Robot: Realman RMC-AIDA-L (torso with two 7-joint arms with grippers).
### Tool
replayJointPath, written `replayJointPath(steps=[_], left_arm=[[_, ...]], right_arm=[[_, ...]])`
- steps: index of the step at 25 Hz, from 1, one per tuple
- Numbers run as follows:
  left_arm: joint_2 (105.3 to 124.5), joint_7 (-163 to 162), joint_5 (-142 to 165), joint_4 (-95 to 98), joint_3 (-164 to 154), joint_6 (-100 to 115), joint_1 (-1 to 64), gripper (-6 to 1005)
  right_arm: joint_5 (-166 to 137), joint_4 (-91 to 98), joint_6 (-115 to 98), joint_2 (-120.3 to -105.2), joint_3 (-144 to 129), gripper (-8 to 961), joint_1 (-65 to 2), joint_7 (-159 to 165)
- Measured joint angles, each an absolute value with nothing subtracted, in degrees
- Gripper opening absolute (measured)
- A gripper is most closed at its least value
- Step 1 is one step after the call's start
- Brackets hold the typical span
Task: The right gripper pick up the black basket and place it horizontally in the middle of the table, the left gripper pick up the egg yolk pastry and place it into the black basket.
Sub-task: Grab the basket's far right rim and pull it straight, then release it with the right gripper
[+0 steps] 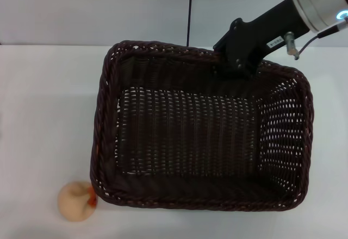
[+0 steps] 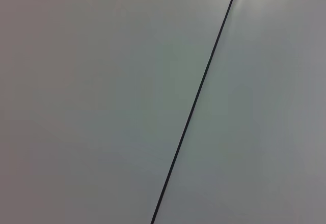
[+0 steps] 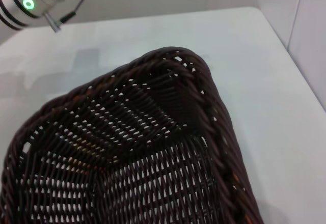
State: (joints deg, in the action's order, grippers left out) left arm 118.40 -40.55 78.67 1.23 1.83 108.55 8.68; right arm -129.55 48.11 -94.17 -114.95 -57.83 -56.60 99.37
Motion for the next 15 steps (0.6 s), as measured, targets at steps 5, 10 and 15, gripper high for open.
replayJointPath(steps=[5, 10, 15], left_arm=[[118.39, -40.59, 78.66, 1.13, 1.19, 108.55, 8.61, 389], [118.39, -40.61, 78.66, 0.86, 1.14, 108.28, 8.35, 390], [118.39, -40.61, 78.66, 0.84, 1.14, 108.13, 8.13, 389]], right_arm=[[-131.66, 46.32, -92.12, -115.13, -58.44, 142, -58.09, 99.22], [-133.07, 46.03, -89.97, -115.38, -60.11, 141, -58.49, 98.88], [-133.16, 46.02, -88.54, -116.51, -61.07, 140, -58.27, 95.43]])
